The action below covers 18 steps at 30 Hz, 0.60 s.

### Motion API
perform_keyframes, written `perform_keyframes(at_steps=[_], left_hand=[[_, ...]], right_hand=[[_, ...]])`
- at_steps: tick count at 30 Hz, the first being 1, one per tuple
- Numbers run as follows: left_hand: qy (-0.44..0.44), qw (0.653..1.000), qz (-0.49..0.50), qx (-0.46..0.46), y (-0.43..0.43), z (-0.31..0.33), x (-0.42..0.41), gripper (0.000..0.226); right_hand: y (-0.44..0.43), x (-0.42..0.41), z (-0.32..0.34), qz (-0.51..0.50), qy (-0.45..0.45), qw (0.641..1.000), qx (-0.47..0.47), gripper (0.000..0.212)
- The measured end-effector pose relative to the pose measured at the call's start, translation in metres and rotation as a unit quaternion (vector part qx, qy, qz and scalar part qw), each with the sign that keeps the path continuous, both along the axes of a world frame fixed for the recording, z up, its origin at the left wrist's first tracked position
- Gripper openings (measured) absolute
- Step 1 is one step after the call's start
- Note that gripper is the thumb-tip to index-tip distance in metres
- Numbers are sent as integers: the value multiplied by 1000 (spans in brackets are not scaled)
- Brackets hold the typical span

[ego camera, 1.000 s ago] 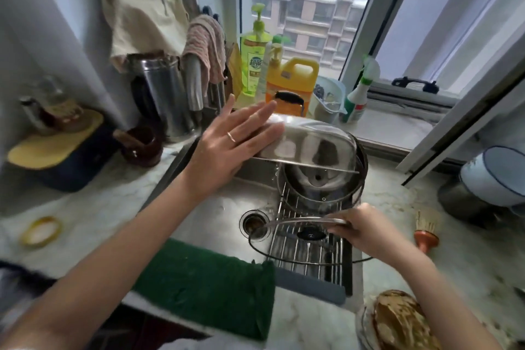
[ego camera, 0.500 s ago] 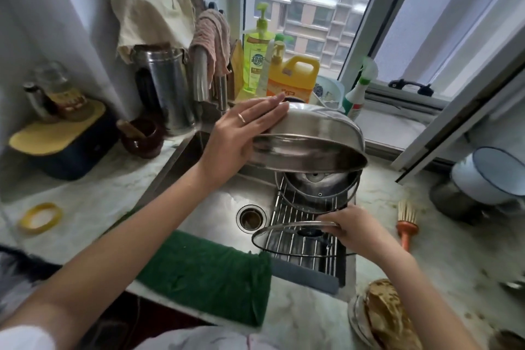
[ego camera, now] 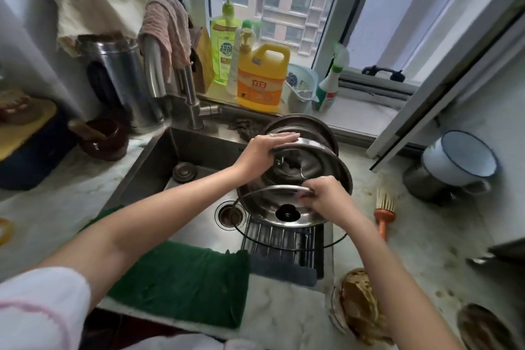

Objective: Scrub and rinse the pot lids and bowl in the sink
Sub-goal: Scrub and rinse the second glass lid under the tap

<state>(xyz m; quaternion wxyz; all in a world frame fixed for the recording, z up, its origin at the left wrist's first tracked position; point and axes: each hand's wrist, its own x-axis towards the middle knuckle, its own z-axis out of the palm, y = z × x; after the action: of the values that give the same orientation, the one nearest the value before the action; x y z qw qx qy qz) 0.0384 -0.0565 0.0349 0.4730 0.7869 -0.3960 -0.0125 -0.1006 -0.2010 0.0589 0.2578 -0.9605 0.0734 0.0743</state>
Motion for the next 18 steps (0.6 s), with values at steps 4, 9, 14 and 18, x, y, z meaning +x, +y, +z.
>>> perform_keyframes(at_steps=[4,9,14,18], left_hand=[[51,998,-10,24,-25,-15,12,66],[137,990,-15,24,-36,-24,37,41],[203,979,-14,23,-33,-36,43,30],[223,975,8,10,-33,-44,46,29]], right_hand=[[-15,21,-3,-36,3,999,5,9],[-20,45,-8,-43,-83,987,-133,14],[-30,60,-29,-18,-13,989,-146,29],[-31,71,-36,-28,9,991,-133,28]])
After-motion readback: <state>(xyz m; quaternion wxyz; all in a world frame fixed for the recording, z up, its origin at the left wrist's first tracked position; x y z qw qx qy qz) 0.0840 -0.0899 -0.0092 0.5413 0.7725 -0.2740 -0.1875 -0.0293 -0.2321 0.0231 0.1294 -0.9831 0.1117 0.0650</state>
